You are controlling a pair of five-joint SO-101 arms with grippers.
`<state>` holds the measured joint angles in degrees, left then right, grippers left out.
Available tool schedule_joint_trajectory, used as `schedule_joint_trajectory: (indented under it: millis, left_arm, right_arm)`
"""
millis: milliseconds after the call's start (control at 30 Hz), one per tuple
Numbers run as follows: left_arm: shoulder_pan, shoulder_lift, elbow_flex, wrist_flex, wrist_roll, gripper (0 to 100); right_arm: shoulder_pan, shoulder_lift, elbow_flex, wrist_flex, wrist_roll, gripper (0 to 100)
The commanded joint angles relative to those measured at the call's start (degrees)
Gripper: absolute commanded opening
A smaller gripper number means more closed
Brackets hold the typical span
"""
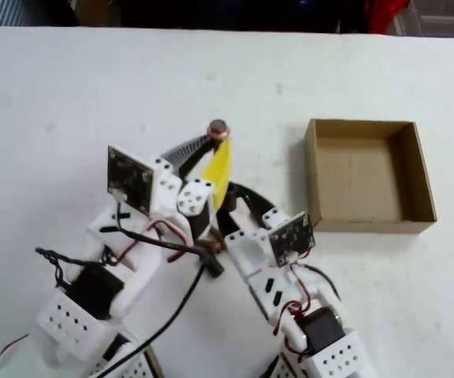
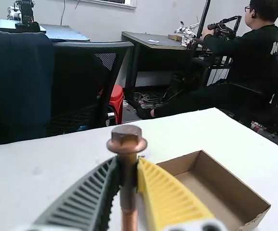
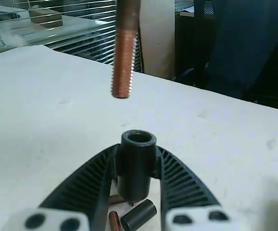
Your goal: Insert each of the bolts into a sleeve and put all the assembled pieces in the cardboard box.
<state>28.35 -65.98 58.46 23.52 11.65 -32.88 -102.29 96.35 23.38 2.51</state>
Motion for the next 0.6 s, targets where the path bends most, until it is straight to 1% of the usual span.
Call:
schedule_joint_trajectory:
  millis: [0, 267, 367, 567]
  left_arm:
    - [0.8, -1.5, -0.9, -2.5, 1.9, 2]
    - [0.9, -1.5, -0.8, -2.5, 2.1, 2]
    - [0.9, -1.5, -0.8, -2.6, 2.1, 2]
    - [0.9, -1.5, -0.8, -5.8, 2.1, 2]
  right_arm:
    - [-0.3, -0.8, 0.4, -0.3, -0.2, 1.7]
    - [-0.6, -0.8, 0.4, -2.9, -0.2, 1.7]
    - [-0.6, -0.8, 0.4, -5.5, -0.2, 1.7]
    - [-0.7, -0.8, 0.4, -6.0, -0.2, 1.7]
